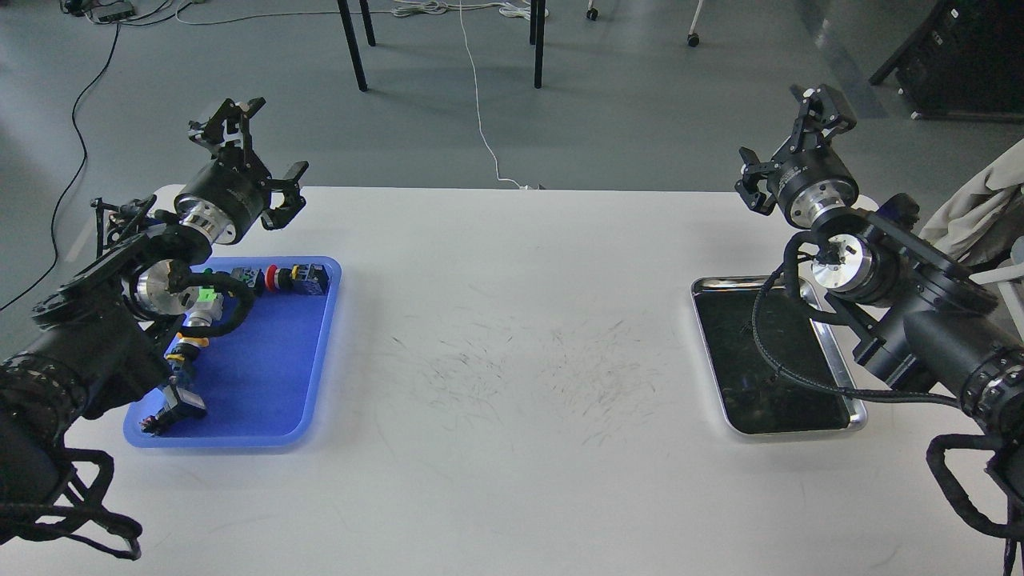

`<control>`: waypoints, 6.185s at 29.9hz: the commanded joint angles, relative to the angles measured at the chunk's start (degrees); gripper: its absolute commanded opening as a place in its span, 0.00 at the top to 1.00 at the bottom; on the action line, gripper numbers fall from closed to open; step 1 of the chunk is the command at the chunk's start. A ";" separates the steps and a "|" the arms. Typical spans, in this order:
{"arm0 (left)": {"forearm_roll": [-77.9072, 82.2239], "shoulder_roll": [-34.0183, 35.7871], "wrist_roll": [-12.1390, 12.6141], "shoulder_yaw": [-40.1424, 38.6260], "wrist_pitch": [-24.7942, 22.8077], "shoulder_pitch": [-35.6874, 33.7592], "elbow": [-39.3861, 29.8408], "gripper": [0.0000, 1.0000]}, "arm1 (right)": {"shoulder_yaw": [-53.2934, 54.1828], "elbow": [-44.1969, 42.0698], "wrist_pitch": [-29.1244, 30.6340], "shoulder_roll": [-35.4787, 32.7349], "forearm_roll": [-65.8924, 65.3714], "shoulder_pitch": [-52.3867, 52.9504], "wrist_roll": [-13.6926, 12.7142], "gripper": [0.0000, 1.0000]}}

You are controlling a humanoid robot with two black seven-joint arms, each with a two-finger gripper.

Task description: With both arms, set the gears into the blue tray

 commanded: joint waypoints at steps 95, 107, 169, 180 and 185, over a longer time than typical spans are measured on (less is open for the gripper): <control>0.09 1.35 0.70 0.03 -0.33 0.80 -0.44 0.02 | -14.21 10.88 -0.57 -13.78 -0.35 6.21 -2.29 0.00; 0.00 1.26 0.61 -0.06 -0.60 0.98 -0.44 0.02 | -40.07 13.45 7.85 -23.02 -17.64 19.58 -1.50 0.00; 0.00 2.31 0.53 -0.06 -1.04 1.07 -0.44 0.02 | -63.90 10.82 1.01 -12.40 -102.92 17.13 10.51 0.29; 0.00 2.58 0.53 -0.06 -0.95 1.06 -0.52 0.02 | -63.63 8.44 -0.22 -10.72 -102.75 16.25 10.51 0.39; 0.00 2.75 0.53 -0.06 -0.95 1.06 -0.52 0.02 | -63.63 8.61 -0.31 -10.37 -102.75 15.89 10.51 0.42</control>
